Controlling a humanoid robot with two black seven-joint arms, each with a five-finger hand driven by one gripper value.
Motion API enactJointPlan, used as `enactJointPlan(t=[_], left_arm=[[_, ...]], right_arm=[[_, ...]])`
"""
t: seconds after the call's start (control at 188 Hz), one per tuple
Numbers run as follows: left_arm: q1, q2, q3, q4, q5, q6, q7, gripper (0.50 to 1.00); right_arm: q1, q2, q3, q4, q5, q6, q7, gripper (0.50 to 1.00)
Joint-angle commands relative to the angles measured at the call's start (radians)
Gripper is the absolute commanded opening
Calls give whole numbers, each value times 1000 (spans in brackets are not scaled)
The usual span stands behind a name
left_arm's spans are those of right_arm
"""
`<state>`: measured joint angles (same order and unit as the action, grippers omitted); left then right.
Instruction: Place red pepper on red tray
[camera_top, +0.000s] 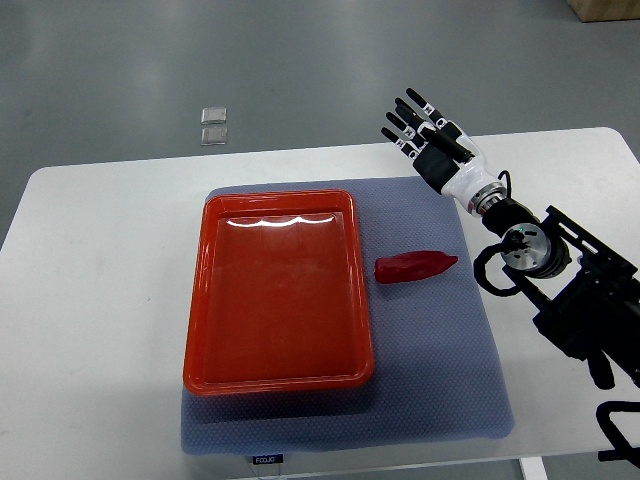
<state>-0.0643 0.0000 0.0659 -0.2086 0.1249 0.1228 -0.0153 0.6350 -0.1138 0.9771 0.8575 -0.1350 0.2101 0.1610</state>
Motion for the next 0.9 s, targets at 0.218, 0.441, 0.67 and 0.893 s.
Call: enactJointPlan(t=[0.218,0.441,0.67,0.893], left_arm=[[1,0,0,-9,-1,0,0,1000],[1,0,0,-8,-1,0,0,1000],[1,0,5,-12,1,-2,0,1000],[0,0,5,-15,2,-3,0,1000]], right_arm=[[2,-3,-3,0,-3,3,-2,924],[136,-153,-242,11,-158,49,-43,924],[512,-382,-819,110,-379,166,-103,924],[858,-461,-1276,350,-456,200,-143,921]])
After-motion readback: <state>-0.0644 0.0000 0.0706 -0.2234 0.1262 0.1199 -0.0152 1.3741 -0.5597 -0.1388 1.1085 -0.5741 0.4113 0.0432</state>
